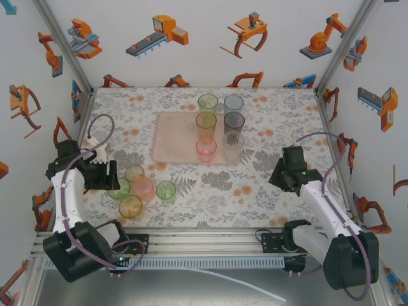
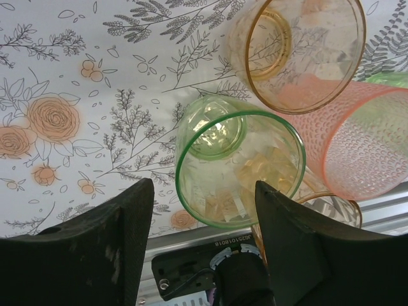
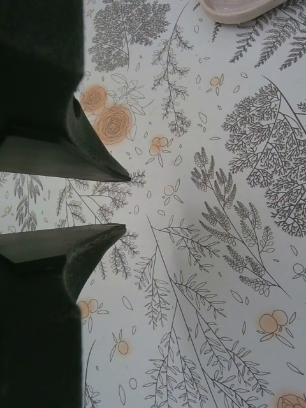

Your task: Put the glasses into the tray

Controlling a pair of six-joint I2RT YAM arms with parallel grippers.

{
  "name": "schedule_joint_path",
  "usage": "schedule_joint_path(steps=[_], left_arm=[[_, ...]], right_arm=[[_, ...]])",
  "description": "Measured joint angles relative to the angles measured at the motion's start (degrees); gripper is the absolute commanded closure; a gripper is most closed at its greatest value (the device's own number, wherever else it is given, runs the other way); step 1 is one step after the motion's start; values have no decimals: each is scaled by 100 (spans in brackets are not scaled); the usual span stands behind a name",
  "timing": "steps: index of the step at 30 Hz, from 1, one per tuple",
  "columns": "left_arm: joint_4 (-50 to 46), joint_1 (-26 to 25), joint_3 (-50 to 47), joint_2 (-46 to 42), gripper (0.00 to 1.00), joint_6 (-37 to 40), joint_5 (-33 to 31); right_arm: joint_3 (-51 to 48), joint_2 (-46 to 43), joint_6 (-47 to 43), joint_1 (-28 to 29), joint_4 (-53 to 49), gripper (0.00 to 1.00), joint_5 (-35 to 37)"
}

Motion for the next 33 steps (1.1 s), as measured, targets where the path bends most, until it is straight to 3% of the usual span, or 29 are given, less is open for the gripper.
schedule_joint_path(steps=[21, 33], left_arm=[[382, 0, -304, -59, 50, 15, -181], [721, 0, -544, 37, 62, 7, -254]], right_arm=[[-4, 74, 2, 0, 116, 66, -17], [-22, 107, 2, 0, 164, 66, -79]])
